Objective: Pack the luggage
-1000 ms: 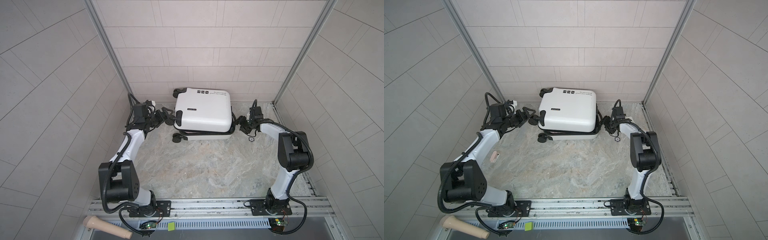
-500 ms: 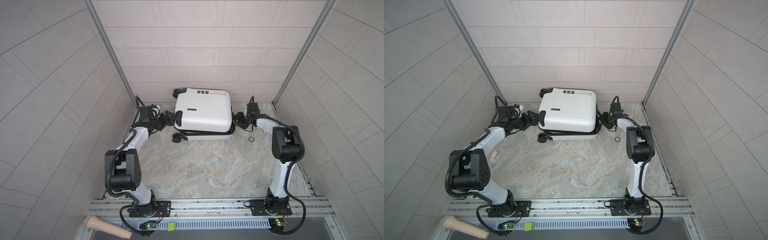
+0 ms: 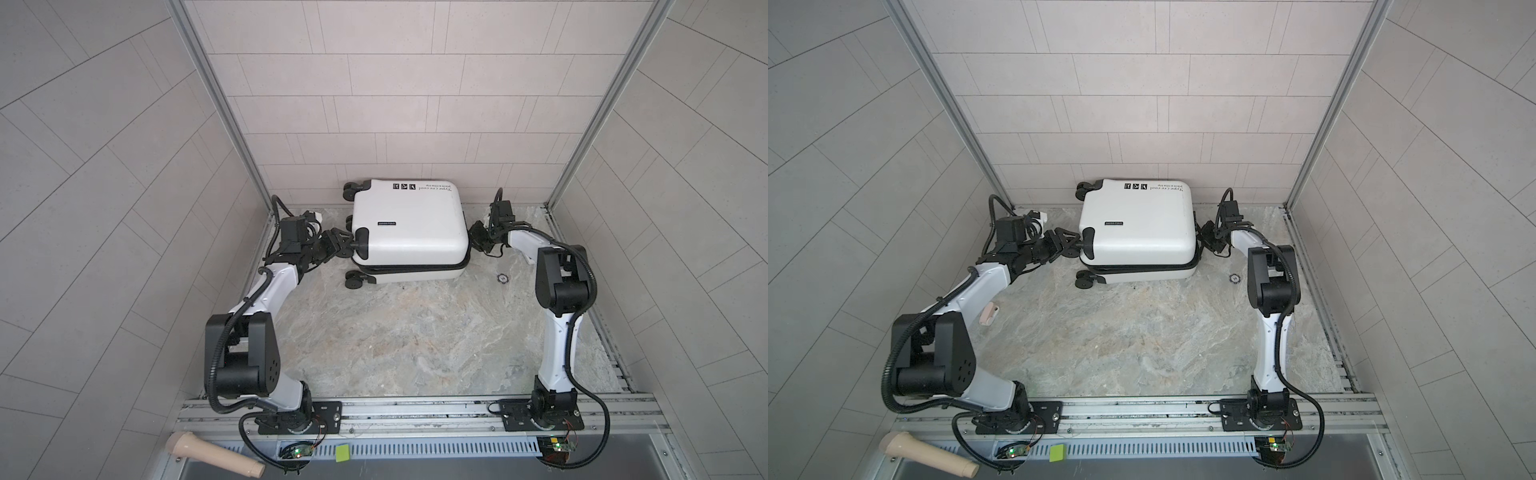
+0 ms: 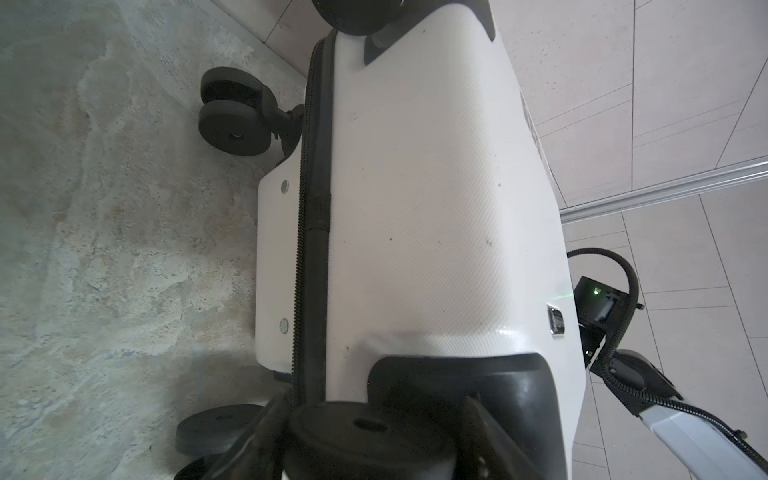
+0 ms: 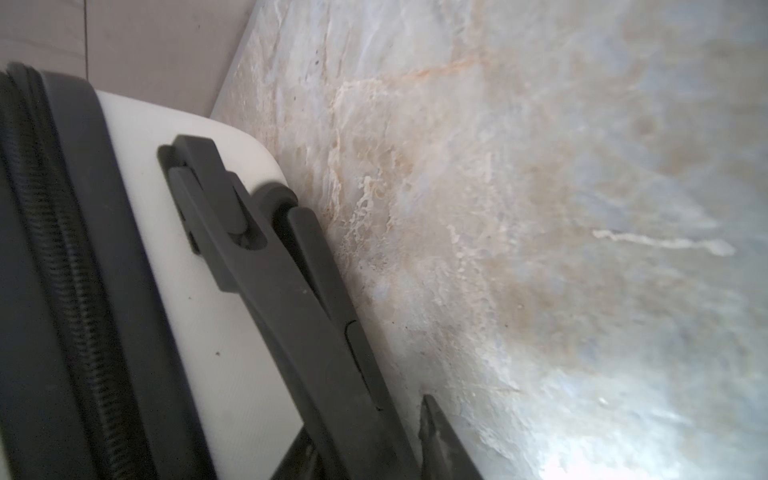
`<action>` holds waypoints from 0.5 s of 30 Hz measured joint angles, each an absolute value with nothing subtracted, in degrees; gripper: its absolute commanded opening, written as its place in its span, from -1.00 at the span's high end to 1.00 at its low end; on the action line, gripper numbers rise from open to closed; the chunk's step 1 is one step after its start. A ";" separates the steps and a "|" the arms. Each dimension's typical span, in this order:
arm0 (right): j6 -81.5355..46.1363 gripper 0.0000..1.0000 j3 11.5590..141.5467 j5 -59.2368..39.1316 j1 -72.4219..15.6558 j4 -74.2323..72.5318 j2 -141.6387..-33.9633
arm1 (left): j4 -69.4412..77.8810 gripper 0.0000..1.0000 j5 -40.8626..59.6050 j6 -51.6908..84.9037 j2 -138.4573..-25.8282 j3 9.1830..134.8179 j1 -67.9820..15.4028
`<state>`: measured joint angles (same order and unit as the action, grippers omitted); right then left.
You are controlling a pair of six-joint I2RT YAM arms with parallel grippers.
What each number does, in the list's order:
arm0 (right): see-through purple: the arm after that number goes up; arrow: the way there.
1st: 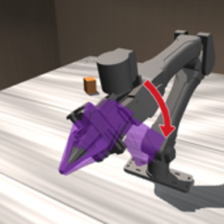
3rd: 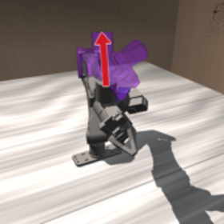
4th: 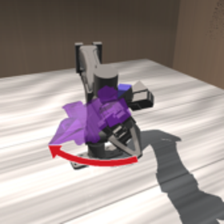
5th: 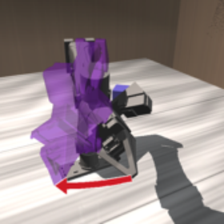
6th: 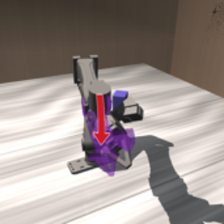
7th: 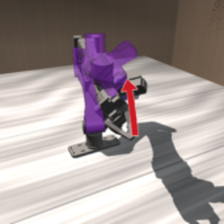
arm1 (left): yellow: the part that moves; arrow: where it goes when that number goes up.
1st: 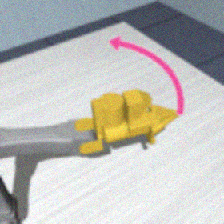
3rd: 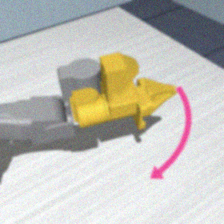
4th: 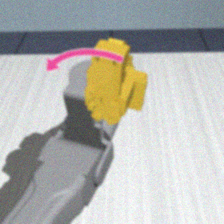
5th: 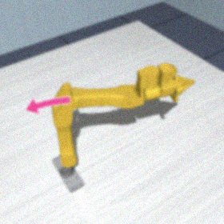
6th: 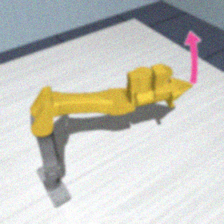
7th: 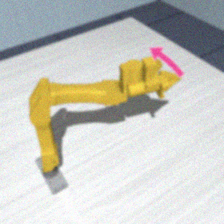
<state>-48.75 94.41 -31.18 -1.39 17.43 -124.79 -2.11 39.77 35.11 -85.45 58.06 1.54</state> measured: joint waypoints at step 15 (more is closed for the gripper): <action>-41.69 -0.28 123.79 -39.64 -1.50 30.68 -141.47 | -2.59 0.42 31.09 38.52 -68.01 44.51 -9.85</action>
